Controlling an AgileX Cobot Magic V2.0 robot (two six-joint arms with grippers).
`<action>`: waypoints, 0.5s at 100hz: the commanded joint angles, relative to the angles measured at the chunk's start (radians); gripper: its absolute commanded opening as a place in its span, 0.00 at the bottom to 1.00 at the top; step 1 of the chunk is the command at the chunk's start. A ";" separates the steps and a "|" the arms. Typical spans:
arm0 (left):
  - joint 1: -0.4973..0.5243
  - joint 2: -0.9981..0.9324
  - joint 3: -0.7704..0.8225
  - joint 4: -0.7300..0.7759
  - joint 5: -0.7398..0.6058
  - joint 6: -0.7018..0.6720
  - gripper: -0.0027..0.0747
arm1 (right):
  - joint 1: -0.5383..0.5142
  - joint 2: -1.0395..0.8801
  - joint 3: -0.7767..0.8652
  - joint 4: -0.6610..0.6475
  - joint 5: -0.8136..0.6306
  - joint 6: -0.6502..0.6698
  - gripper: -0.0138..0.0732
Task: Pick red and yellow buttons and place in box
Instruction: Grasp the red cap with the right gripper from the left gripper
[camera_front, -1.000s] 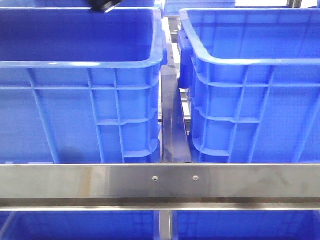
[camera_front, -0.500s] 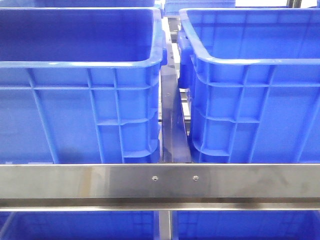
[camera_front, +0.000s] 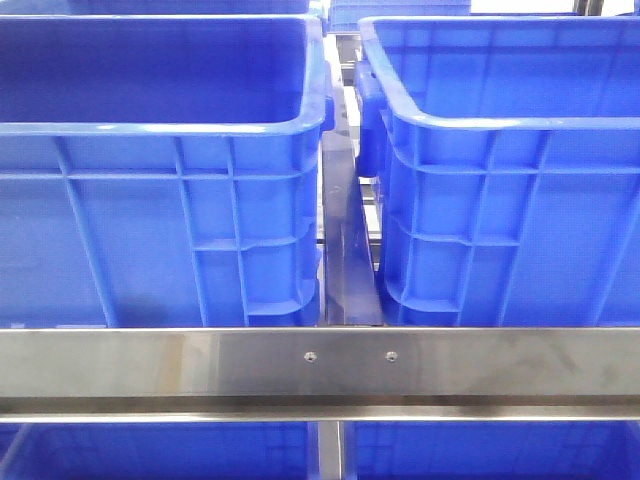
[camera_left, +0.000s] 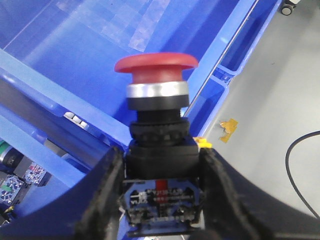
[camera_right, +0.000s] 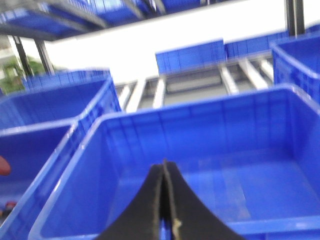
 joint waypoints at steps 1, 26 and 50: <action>-0.009 -0.044 -0.029 0.000 -0.055 0.000 0.01 | 0.001 0.124 -0.145 0.004 0.088 -0.003 0.08; -0.009 -0.044 -0.029 0.000 -0.055 0.000 0.01 | 0.001 0.352 -0.331 0.086 0.236 -0.003 0.08; -0.009 -0.044 -0.029 0.000 -0.055 0.000 0.01 | 0.001 0.446 -0.332 0.185 0.239 -0.003 0.19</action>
